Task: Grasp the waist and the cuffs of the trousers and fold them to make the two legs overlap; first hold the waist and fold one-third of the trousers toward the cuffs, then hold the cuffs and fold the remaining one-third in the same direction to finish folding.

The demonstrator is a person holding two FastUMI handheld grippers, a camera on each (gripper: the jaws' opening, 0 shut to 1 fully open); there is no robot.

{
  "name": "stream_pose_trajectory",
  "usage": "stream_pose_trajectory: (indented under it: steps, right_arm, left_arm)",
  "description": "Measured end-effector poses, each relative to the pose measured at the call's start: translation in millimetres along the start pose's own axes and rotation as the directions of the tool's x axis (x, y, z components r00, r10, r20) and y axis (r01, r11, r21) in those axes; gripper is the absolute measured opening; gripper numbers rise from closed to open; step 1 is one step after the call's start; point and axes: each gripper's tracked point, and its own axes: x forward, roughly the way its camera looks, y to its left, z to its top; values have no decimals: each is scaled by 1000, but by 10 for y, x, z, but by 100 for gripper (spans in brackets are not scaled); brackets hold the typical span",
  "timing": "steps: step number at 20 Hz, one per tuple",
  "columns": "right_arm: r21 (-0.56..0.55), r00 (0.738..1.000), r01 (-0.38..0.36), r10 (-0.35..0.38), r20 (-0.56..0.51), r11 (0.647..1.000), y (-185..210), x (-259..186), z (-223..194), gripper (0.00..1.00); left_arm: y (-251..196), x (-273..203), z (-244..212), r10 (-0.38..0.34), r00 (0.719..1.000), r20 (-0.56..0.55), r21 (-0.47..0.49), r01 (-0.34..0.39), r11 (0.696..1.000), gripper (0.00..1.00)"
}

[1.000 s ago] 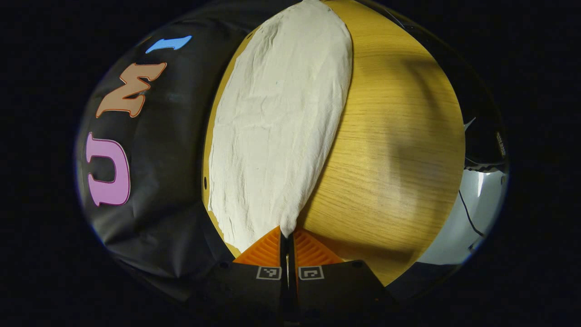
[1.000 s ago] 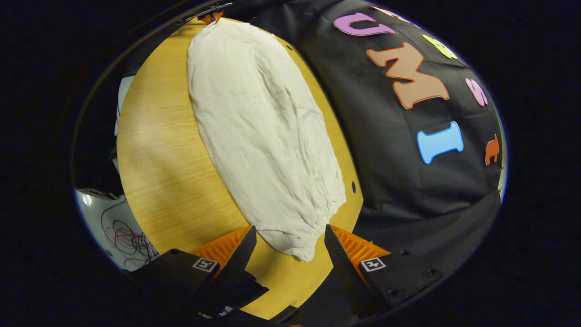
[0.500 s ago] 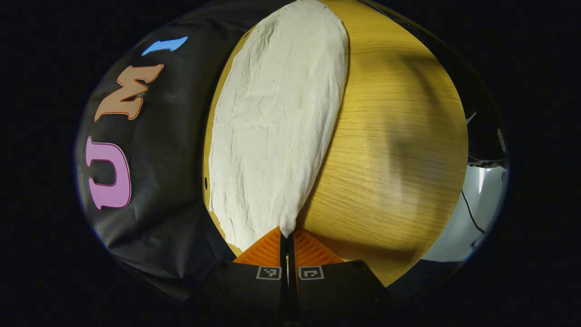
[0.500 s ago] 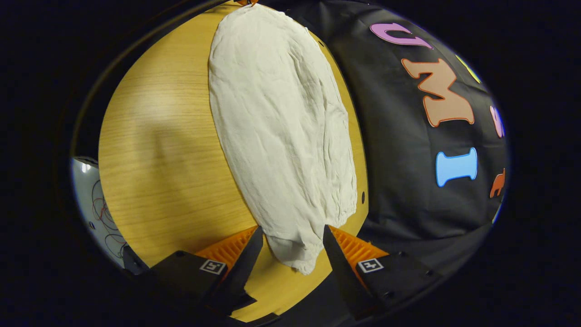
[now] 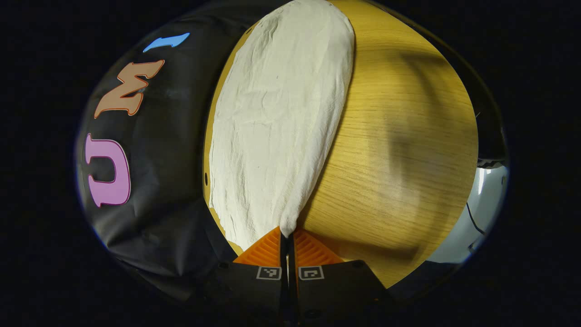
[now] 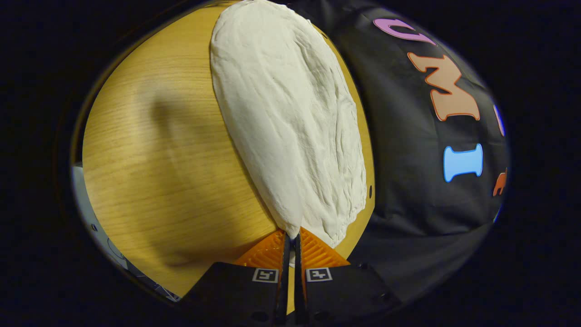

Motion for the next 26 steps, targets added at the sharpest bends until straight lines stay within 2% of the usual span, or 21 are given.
stream_pose_trajectory:
  steps: [2, 8, 16, 21, 26]
  right_arm:
    - [31, 1000, 25, -26, 18, 999, -167, -41, 51, 8]
    - [117, 990, 112, -121, 70, 987, -649, -194, 174, 8]
    - [203, 959, 204, -237, 153, 958, -1497, -130, 353, 8]
    - [303, 942, 257, -308, 134, 918, -1923, -42, 437, 8]
    - [384, 932, 305, -357, 69, 871, -2222, 148, 539, 8]
  left_arm:
    - [67, -5, -61, 4, 1000, -23, -39, -5, 999, 0]
    - [361, -310, 60, 84, 993, -81, -74, -90, 993, 0]
    - [1378, -428, 171, 260, 957, -132, -117, -275, 954, 0]
    - [1802, -377, 309, 321, 937, -138, -174, -342, 923, 0]
    - [2158, -109, 458, 348, 931, -108, -200, -363, 910, 0]
